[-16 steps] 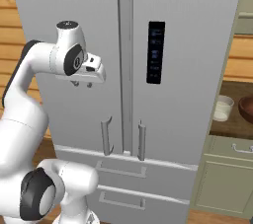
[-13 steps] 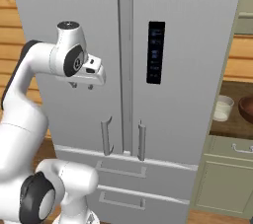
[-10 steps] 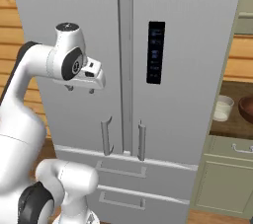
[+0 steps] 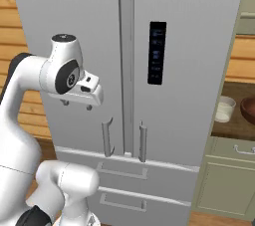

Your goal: Grab a lemon wedge from the fridge and one ice cube from the ice bowl, and put them in the glass of lemonade.

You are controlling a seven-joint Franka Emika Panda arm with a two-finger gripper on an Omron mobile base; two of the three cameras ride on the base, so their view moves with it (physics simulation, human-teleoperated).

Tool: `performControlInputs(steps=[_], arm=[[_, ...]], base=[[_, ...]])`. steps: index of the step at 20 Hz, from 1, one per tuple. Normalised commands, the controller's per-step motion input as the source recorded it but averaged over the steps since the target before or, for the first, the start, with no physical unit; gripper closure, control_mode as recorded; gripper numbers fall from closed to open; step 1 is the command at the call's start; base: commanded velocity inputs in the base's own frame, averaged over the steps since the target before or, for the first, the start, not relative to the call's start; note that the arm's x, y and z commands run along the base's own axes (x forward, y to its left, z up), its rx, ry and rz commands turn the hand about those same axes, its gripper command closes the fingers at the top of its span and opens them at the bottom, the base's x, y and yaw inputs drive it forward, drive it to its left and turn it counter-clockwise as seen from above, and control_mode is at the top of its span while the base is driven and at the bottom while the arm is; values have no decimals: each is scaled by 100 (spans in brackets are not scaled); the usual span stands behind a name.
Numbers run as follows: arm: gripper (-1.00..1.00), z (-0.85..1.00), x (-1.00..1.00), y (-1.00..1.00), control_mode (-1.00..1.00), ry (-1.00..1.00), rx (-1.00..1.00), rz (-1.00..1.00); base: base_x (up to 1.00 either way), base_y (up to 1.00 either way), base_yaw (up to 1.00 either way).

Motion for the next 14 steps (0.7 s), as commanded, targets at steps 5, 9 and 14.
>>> performControlInputs(steps=[5, 9, 14], arm=[[-100, 0, 0, 0, 100, 0, 0, 0], [-100, 0, 0, 0, 100, 0, 0, 0], [-100, 0, 0, 0, 100, 0, 0, 0]], base=[[-23, -19, 0], [-37, -90, 0], [-8, -76, 0]])
